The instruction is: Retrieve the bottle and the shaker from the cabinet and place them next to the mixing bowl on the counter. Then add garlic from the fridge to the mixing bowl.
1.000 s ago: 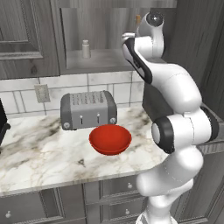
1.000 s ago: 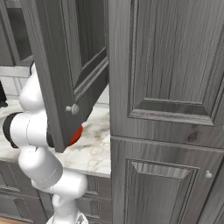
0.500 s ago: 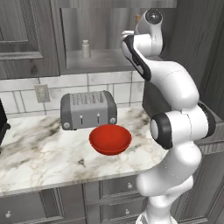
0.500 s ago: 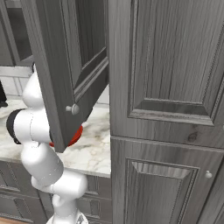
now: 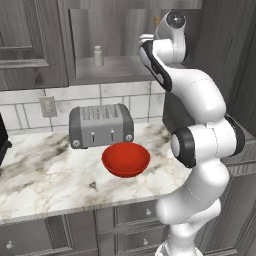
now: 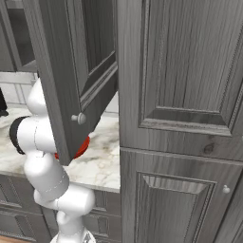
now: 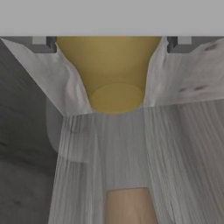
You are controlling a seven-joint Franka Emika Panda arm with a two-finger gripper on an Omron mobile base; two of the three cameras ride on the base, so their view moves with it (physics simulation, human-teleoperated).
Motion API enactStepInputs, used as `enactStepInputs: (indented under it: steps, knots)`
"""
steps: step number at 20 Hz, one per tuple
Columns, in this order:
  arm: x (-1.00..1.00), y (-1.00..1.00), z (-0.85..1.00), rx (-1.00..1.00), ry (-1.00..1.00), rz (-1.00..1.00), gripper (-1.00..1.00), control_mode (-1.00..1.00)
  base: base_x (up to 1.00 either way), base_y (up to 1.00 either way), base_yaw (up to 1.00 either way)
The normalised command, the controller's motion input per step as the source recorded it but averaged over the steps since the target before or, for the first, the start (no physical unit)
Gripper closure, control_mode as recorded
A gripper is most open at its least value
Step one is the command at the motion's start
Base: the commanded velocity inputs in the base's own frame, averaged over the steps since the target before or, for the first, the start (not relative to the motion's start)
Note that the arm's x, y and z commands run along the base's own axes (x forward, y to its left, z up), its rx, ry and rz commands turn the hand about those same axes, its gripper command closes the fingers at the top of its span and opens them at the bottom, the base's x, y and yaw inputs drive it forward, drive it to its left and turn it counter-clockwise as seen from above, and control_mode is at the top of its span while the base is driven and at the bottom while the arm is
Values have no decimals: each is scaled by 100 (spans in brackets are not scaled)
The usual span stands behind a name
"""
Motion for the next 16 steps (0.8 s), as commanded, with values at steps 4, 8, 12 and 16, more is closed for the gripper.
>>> enactStepInputs:
  steps: [4, 8, 12, 16]
  knots:
    - [0, 0, 0, 0, 0, 0, -100, -100, 0, 0, 0]
    - [0, 0, 0, 0, 0, 0, 100, -100, 0, 0, 0]
    - [0, 0, 0, 0, 0, 0, 100, -100, 0, 0, 0]
    - [-2, 0, 0, 0, 0, 0, 100, -100, 0, 0, 0]
